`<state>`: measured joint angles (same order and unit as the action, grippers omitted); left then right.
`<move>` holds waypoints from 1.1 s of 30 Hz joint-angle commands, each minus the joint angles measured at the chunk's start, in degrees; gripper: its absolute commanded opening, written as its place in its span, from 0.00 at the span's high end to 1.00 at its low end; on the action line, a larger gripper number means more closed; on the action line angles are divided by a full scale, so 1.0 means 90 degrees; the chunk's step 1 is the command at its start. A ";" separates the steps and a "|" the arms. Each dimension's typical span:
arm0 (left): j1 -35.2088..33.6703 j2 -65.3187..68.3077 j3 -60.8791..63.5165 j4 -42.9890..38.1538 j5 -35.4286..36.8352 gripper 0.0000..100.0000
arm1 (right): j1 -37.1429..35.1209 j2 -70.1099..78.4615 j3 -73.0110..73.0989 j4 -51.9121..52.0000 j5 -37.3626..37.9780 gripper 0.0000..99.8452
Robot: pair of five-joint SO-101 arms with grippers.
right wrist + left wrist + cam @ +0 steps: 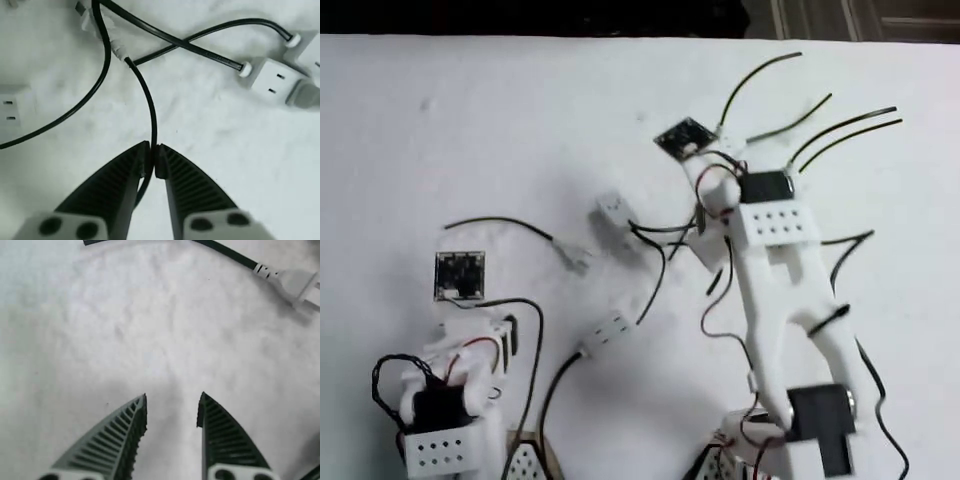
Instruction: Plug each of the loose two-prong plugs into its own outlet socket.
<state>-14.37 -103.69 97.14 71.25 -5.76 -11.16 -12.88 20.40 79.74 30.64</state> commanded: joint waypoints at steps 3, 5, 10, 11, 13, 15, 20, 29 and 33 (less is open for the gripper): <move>-0.0073 -0.0024 -0.0020 0.0029 0.0068 0.82 | 0.0083 -0.1236 0.0733 0.0063 0.0078 0.98; -0.0073 -0.0024 -0.0020 0.0029 0.0068 0.82 | 0.0073 -0.1636 0.1055 0.0063 0.0107 0.98; -0.0073 -0.0024 -0.0020 0.0029 0.0068 0.82 | 0.0083 -0.2359 0.1846 0.0063 0.0156 0.98; -0.0073 -0.0024 -0.0020 0.0029 0.0068 0.82 | 0.0093 -0.2447 0.1983 0.0063 0.0156 0.98; -0.0073 -0.0024 -0.0020 0.0029 0.0068 0.82 | 0.0093 -0.2584 0.2198 0.0063 0.0156 0.98; -0.0073 -0.0024 -0.0020 0.0029 0.0068 0.82 | 0.0093 -0.2691 0.2354 0.0063 0.0156 0.98; -0.0073 -0.0024 -0.0020 0.0029 0.0068 0.82 | 0.0103 -0.2818 0.2618 0.0063 0.0156 0.98; -0.0073 -0.0024 -0.0020 0.0029 0.0068 0.82 | 0.0757 -0.3394 0.2882 0.0103 0.0518 0.98; -0.0073 -0.0024 -0.0020 0.0029 0.0068 0.82 | 0.1441 -0.3707 0.2842 0.0073 0.1211 0.98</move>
<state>-14.73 -103.69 97.14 71.25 -5.76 -1.85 -43.65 46.59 80.00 37.85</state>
